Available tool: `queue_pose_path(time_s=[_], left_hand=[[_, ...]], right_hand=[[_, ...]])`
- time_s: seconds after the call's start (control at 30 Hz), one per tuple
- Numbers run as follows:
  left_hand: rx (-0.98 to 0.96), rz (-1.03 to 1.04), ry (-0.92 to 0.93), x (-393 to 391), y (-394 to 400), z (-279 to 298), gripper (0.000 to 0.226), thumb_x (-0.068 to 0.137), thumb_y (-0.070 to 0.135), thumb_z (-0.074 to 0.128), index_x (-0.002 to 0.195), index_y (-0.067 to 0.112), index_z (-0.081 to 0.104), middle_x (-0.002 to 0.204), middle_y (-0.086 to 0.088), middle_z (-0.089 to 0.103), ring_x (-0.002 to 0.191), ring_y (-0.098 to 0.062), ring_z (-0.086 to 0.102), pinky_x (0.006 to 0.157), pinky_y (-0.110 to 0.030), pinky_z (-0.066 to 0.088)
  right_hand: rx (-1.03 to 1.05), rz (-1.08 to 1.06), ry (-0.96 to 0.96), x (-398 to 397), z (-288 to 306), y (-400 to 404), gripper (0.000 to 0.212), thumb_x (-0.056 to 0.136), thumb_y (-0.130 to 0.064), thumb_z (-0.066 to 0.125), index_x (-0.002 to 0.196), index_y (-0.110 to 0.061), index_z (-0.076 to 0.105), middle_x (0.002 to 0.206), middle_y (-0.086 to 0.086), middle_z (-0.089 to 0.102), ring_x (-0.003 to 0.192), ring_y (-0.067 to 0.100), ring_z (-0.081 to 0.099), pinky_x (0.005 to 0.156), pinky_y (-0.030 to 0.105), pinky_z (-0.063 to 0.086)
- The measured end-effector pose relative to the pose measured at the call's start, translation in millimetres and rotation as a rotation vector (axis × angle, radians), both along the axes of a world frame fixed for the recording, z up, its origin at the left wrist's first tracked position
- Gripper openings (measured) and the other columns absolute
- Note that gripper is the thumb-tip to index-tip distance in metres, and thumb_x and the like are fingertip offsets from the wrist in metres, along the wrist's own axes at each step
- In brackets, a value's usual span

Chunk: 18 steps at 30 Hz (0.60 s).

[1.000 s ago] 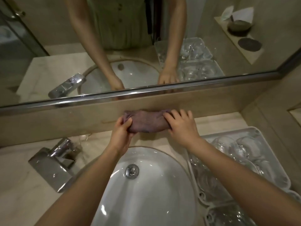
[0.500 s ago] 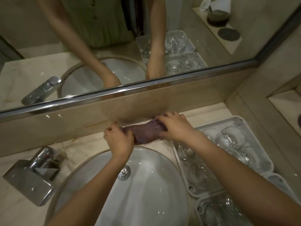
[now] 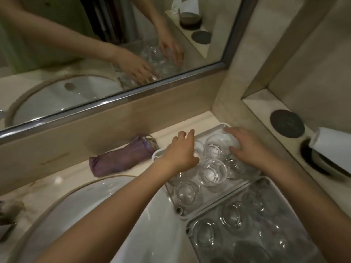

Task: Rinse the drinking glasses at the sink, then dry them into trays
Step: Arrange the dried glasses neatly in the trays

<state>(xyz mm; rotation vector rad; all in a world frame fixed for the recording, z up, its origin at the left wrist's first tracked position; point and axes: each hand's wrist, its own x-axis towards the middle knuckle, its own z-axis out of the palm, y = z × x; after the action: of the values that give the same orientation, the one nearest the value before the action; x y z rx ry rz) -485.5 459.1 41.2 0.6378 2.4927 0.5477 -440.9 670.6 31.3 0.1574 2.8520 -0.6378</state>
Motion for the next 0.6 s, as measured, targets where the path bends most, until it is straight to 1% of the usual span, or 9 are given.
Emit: queue_pose_path(time_s=[0.07,0.13,0.2,0.23,0.33,0.4,0.47,0.6], left_hand=[[-0.079,-0.059,-0.034,-2,8,-9,0.085,0.085,0.021,0.065,0.151,0.012,0.012,0.145,-0.015,0.027,0.126,-0.037,0.041,0.102,-0.045,0.040],[-0.119,-0.090,-0.035,-4,13,-17,0.081,0.085,0.019,0.064,0.150,0.012,0.015,0.144,-0.015,0.030,0.122,-0.038,0.045,0.099,-0.045,0.042],[-0.132,-0.093,-0.031,-7,17,-23,0.077,0.085,0.018,0.064,0.148,0.012,0.021,0.140,-0.015,0.035,0.119,-0.038,0.048,0.097,-0.045,0.043],[-0.131,-0.093,-0.032,-9,18,-26,0.077,0.084,0.018,0.065,0.148,0.012,0.022,0.139,-0.015,0.036,0.118,-0.038,0.049,0.097,-0.045,0.044],[-0.104,-0.102,-0.035,-13,20,-29,0.081,0.084,0.020,0.068,0.150,0.015,0.022,0.141,-0.013,0.037,0.121,-0.037,0.048,0.099,-0.043,0.042],[-0.083,-0.110,-0.025,-17,22,-30,0.082,0.084,0.020,0.067,0.151,0.016,0.021,0.145,-0.012,0.036,0.125,-0.035,0.046,0.102,-0.039,0.040],[-0.072,-0.128,-0.016,-20,26,-31,0.083,0.084,0.018,0.067,0.152,0.016,0.020,0.148,-0.011,0.034,0.128,-0.033,0.044,0.104,-0.036,0.038],[-0.045,-0.129,-0.016,-26,42,-32,0.084,0.084,0.015,0.068,0.153,0.016,0.019,0.151,-0.010,0.031,0.130,-0.032,0.042,0.104,-0.034,0.036]], right_hand=[[-0.012,0.032,-0.044,2,-9,3,0.072,0.081,-0.009,0.068,0.146,-0.019,0.037,0.154,0.008,0.032,0.139,0.030,0.030,0.113,0.043,0.028],[-0.070,0.042,-0.078,-1,-11,2,0.077,0.084,-0.014,0.067,0.149,-0.026,0.029,0.158,-0.001,0.023,0.143,0.021,0.022,0.116,0.038,0.023],[-0.113,0.061,-0.109,-8,-11,-1,0.080,0.084,-0.017,0.069,0.150,-0.029,0.025,0.158,-0.005,0.022,0.143,0.016,0.024,0.114,0.030,0.024],[-0.109,0.083,-0.131,-11,-11,-2,0.081,0.084,-0.019,0.070,0.150,-0.030,0.024,0.158,-0.007,0.022,0.142,0.016,0.027,0.112,0.029,0.027],[-0.017,0.153,-0.197,-20,-10,-6,0.083,0.084,-0.023,0.070,0.151,-0.030,0.023,0.157,-0.007,0.023,0.137,0.019,0.033,0.108,0.033,0.035],[0.031,0.145,-0.181,-23,-12,-3,0.085,0.082,-0.026,0.072,0.151,-0.028,0.022,0.155,-0.003,0.027,0.135,0.022,0.036,0.106,0.035,0.037],[0.033,0.096,-0.158,-24,-14,3,0.089,0.081,-0.027,0.073,0.152,-0.028,0.020,0.155,-0.002,0.027,0.135,0.023,0.036,0.106,0.035,0.037],[0.093,0.033,-0.117,-23,-14,18,0.091,0.083,-0.029,0.070,0.153,-0.032,0.012,0.156,-0.007,0.027,0.134,0.026,0.034,0.107,0.038,0.033]])
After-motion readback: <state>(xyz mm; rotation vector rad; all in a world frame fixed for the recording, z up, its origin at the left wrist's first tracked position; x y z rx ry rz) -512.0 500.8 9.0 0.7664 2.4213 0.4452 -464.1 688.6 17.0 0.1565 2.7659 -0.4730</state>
